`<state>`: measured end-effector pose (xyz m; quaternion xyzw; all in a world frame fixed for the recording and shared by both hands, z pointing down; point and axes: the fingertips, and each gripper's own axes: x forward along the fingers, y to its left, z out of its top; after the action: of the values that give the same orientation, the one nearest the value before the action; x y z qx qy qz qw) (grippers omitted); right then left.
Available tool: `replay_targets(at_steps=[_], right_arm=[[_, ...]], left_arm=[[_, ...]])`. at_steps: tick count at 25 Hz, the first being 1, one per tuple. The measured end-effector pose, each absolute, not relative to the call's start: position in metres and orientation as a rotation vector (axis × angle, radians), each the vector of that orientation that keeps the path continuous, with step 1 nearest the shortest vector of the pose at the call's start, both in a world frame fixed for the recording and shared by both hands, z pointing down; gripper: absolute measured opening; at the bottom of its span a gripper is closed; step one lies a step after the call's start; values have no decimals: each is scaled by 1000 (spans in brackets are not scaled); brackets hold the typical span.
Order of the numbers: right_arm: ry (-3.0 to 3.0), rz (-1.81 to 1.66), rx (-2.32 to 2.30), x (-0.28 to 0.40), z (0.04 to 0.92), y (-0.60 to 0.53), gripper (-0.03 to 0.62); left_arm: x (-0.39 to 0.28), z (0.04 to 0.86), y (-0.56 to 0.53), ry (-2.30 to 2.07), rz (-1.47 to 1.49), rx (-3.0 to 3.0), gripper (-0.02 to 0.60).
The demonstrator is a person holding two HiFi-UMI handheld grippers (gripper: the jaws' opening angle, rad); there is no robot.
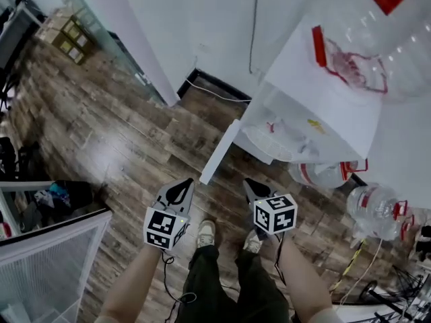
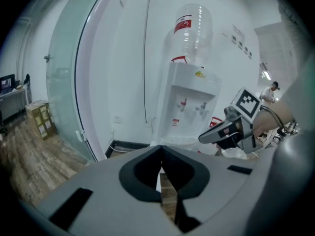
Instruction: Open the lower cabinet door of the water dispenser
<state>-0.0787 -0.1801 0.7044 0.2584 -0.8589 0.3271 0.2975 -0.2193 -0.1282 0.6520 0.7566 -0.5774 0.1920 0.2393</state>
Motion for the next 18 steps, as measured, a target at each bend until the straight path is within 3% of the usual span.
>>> replay_targets(at_steps=[18], right_arm=[[-2572,560,882,9,427,-233,7]], left_arm=[[-138,418,-200,-1689,439,2303,6]])
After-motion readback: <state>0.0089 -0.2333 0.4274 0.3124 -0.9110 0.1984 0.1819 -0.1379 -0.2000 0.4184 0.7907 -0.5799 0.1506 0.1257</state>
